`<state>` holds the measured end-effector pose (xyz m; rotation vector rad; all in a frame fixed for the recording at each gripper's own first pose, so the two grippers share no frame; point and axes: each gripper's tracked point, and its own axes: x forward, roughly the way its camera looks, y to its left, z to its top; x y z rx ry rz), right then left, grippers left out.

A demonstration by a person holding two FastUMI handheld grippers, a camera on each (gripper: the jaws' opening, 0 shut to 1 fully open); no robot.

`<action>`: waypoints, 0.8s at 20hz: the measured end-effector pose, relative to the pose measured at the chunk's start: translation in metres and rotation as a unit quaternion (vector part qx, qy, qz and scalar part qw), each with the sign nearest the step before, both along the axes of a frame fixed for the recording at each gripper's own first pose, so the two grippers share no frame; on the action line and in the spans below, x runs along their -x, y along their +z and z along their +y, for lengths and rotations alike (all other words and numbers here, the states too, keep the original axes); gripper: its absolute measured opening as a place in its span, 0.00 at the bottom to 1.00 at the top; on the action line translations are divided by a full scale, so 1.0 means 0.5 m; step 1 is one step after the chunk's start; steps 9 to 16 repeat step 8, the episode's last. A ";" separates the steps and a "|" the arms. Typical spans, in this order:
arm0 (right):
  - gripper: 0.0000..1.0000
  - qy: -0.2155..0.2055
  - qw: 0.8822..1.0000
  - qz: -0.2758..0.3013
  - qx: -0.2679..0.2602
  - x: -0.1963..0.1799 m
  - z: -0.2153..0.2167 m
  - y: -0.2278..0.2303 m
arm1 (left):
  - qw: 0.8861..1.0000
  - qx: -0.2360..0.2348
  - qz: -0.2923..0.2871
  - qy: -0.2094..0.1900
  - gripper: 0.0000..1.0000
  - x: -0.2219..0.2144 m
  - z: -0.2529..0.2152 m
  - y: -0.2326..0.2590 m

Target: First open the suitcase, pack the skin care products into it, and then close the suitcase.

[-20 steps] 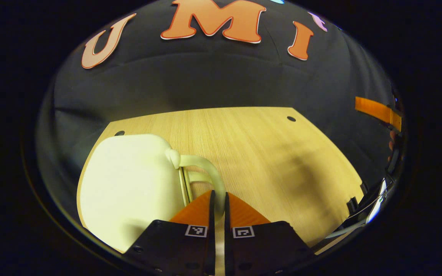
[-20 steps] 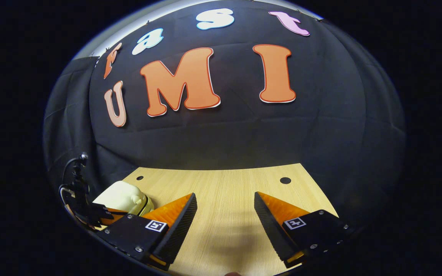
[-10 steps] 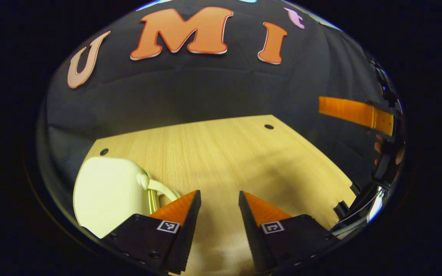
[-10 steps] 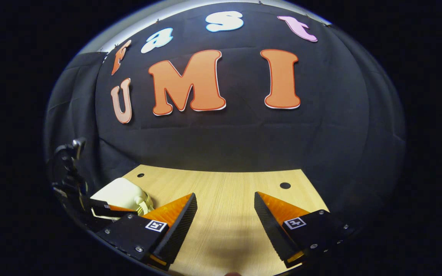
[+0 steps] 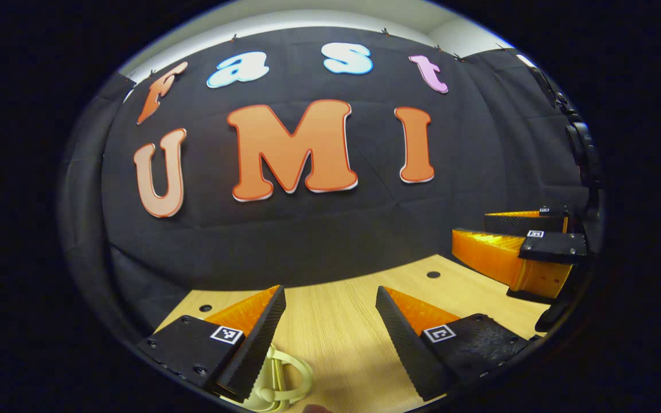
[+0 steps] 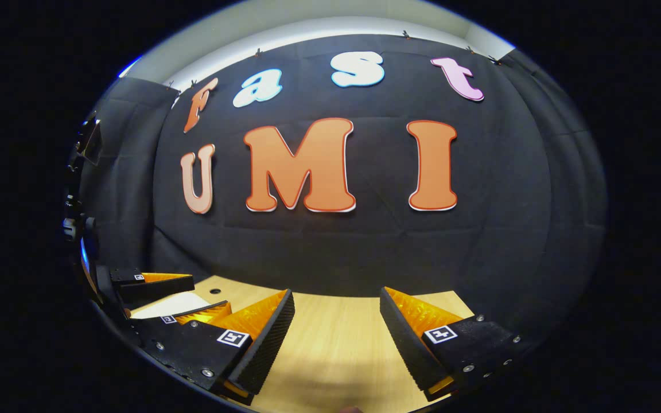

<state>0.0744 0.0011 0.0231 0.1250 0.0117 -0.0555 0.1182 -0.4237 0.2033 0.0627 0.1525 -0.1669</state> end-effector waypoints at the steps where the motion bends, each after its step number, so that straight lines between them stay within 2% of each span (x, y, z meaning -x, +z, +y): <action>1: 0.95 0.004 1.000 -0.003 0.002 -0.005 0.007 -0.004 | 1.000 -0.001 -0.006 0.012 0.98 0.000 0.005 0.008; 3: 0.95 0.008 1.000 -0.002 0.013 -0.006 0.013 -0.007 | 0.999 0.000 -0.022 0.049 0.98 -0.008 0.036 0.033; 8: 0.95 0.030 0.999 -0.002 0.014 -0.025 0.035 -0.006 | 0.997 0.016 -0.014 0.080 0.98 0.004 0.060 0.046; 16: 0.95 0.030 0.999 -0.002 0.014 -0.025 0.035 -0.006 | 0.997 0.016 -0.014 0.080 0.98 0.004 0.060 0.046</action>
